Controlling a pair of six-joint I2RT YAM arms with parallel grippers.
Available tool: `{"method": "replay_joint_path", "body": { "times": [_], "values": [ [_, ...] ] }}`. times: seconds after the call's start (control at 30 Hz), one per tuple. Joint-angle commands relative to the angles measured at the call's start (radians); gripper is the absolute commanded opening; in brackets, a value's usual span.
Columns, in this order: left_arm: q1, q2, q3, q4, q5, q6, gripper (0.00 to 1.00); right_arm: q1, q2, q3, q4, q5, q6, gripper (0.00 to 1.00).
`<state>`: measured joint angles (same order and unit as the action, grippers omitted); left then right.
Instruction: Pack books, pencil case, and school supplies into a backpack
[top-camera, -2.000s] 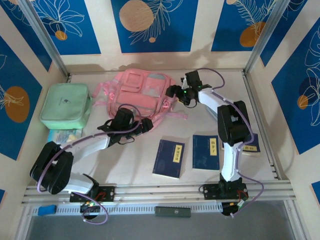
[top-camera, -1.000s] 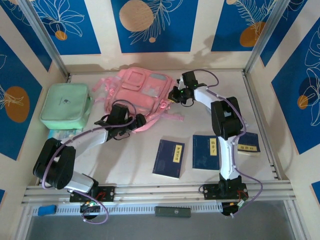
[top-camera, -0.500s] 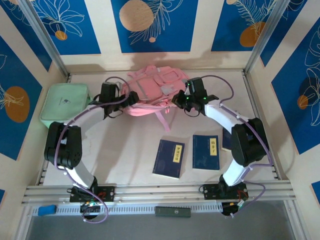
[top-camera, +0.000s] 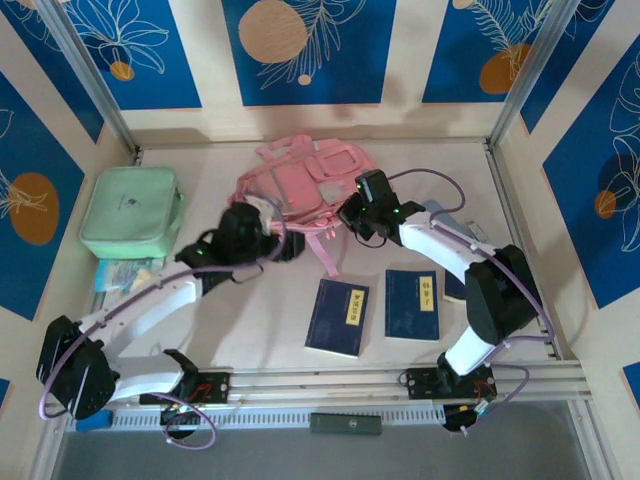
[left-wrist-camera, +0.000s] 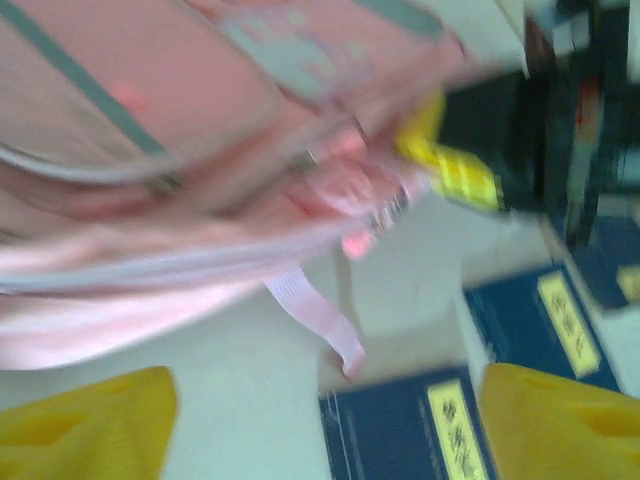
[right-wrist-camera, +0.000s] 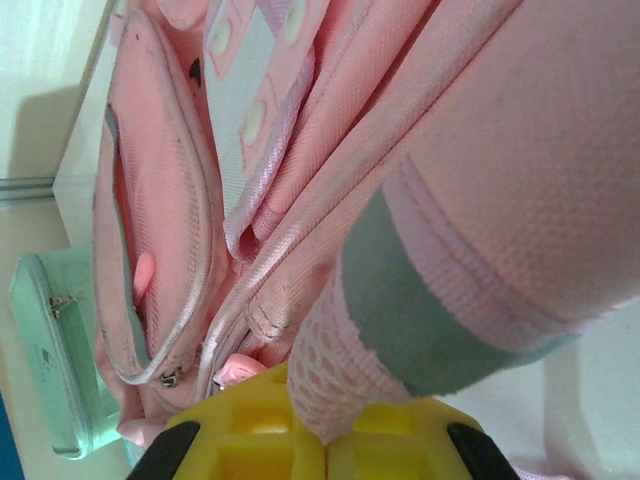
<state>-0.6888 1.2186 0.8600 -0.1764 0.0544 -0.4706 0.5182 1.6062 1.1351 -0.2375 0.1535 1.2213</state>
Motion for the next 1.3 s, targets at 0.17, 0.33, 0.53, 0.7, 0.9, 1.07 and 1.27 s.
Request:
{"method": "replay_joint_path", "body": {
  "times": [0.17,0.33,0.53,0.7,0.9,1.07,1.27],
  "values": [
    [-0.138,0.272,0.033,0.194,-0.147,0.093,0.61,0.011,-0.096,-0.026,0.026,0.026,0.053,0.0],
    [-0.141,0.376,0.054,0.342,-0.144,0.115,0.58,0.011,-0.101,-0.026,0.028,0.016,0.06,0.0],
    [-0.14,0.445,0.104,0.396,-0.182,0.221,0.53,0.013,-0.111,-0.023,0.026,0.027,0.051,0.0],
    [-0.139,0.478,0.129,0.439,-0.271,0.248,0.42,0.015,-0.113,-0.029,0.026,0.026,0.054,0.0],
    [-0.137,0.491,0.135,0.526,-0.284,0.272,0.37,0.019,-0.114,-0.036,0.035,0.028,0.056,0.0],
    [-0.137,0.515,0.173,0.549,-0.272,0.282,0.27,0.022,-0.103,-0.043,0.039,0.028,0.068,0.0],
    [-0.131,0.507,0.174,0.532,-0.284,0.285,0.08,0.008,-0.116,-0.043,0.04,0.023,0.067,0.0]
  ]
}}
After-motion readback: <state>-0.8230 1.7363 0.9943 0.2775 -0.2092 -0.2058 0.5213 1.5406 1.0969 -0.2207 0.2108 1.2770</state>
